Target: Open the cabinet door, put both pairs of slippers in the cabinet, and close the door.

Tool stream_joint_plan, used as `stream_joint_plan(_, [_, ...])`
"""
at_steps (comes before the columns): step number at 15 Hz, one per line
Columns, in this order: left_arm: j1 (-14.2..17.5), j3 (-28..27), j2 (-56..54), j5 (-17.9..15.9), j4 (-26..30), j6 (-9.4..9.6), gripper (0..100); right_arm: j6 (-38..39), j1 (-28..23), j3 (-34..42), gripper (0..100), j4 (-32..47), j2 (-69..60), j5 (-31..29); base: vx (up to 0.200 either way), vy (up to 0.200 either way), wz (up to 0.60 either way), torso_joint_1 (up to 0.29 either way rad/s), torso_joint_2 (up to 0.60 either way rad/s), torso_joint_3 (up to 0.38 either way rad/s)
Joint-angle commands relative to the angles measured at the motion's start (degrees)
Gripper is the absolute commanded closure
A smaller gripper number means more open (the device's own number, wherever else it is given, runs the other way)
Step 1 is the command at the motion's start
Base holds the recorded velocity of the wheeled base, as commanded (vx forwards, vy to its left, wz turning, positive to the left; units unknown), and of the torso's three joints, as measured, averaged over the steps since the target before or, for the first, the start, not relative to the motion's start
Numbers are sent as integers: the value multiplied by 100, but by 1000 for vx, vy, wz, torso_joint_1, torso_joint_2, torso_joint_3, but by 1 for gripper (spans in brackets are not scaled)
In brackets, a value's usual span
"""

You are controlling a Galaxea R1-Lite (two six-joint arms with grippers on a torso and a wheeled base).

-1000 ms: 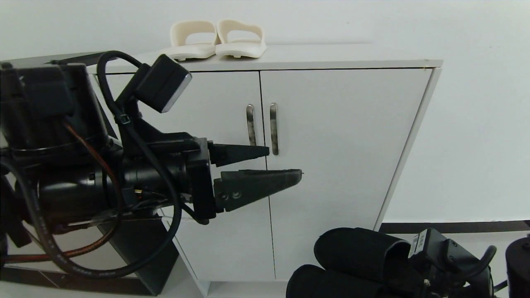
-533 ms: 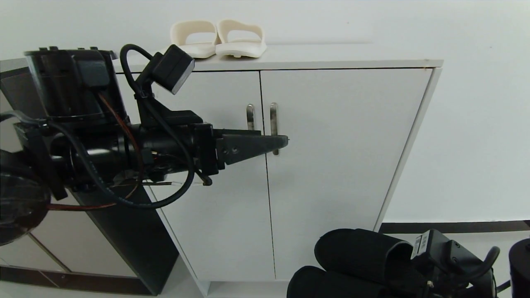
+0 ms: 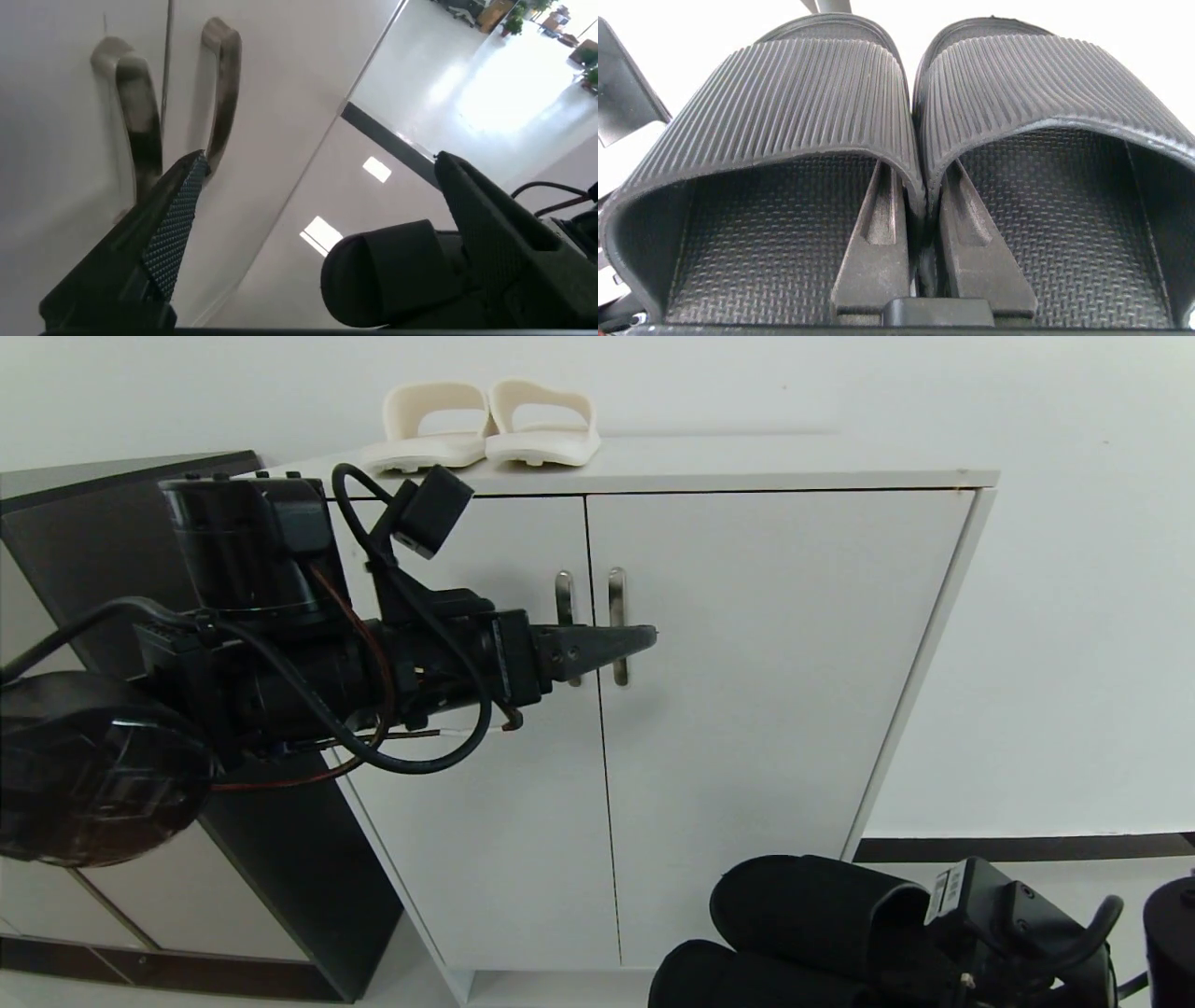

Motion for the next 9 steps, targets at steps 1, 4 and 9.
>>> stream_joint_plan(1, [-2,-11,30,36,-8,-13,0,2,5,8,100,-3,20,-6,0,0,0,0,0,0])
stream_joint_plan(4, [-11,-134,92,221,-52,-21,0,2,5,25,100,-3,64,3,0,0,0,0,0,0])
stream_joint_plan(9, [-178,-441,505,572,-96,14,0,2,5,25,100,-12,64,3,0,0,0,0,0,0])
